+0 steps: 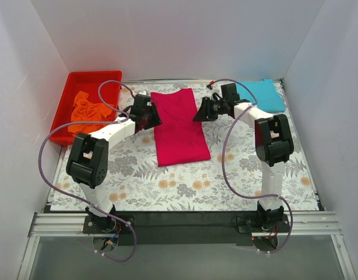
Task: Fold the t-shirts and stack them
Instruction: Fold the tshirt
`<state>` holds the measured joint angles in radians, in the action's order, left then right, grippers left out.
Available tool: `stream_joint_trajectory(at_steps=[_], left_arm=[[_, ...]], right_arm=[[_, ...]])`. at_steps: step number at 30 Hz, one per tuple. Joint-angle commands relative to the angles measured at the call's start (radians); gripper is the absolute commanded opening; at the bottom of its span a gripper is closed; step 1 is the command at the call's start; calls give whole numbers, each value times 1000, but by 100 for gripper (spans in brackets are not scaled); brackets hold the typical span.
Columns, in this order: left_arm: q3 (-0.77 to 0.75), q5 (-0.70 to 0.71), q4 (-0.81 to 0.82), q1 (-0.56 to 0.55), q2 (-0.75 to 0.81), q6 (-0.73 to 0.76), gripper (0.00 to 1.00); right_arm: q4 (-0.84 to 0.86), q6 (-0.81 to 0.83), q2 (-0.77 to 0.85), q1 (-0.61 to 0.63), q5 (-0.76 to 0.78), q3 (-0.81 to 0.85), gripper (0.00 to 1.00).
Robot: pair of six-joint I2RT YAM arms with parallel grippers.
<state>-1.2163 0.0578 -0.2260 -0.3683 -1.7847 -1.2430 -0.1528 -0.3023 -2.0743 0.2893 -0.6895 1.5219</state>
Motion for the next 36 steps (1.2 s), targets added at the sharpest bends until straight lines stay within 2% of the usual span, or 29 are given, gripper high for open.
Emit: stream_joint_trajectory(at_steps=[1, 6, 10, 14, 18, 20, 23, 25, 26, 29, 33, 36], left_arm=[[3, -56, 31, 5, -16, -7, 37], [-44, -47, 47, 28, -136, -25, 30], [-68, -56, 47, 54, -200, -30, 29], [-84, -88, 31, 57, -219, -9, 31], [-51, -99, 11, 57, -138, -19, 39], [-16, -108, -12, 54, -55, -38, 46], [58, -141, -22, 43, 63, -68, 49], [102, -186, -24, 20, 114, -90, 49], [124, -200, -24, 11, 149, -99, 49], [221, -257, -15, -27, 171, -156, 47], [358, -257, 19, -50, 168, -199, 40], [402, -214, 33, -49, 163, -208, 36]], right_arm=[[67, -24, -75, 13, -84, 14, 37], [91, -24, -159, -4, -85, 35, 37], [108, -29, -213, -47, -79, 40, 36], [108, -43, -182, -68, -94, 37, 36], [111, -61, -92, -64, -122, -9, 37], [116, -72, -24, -50, -130, -61, 36], [130, -78, 68, -26, -140, -126, 37], [142, -109, 123, -12, -148, -212, 36], [207, -121, 135, -9, -153, -247, 37], [252, -146, 140, 1, -171, -328, 37], [283, -140, 88, 2, -142, -384, 36], [283, -104, 45, -7, -136, -394, 36]])
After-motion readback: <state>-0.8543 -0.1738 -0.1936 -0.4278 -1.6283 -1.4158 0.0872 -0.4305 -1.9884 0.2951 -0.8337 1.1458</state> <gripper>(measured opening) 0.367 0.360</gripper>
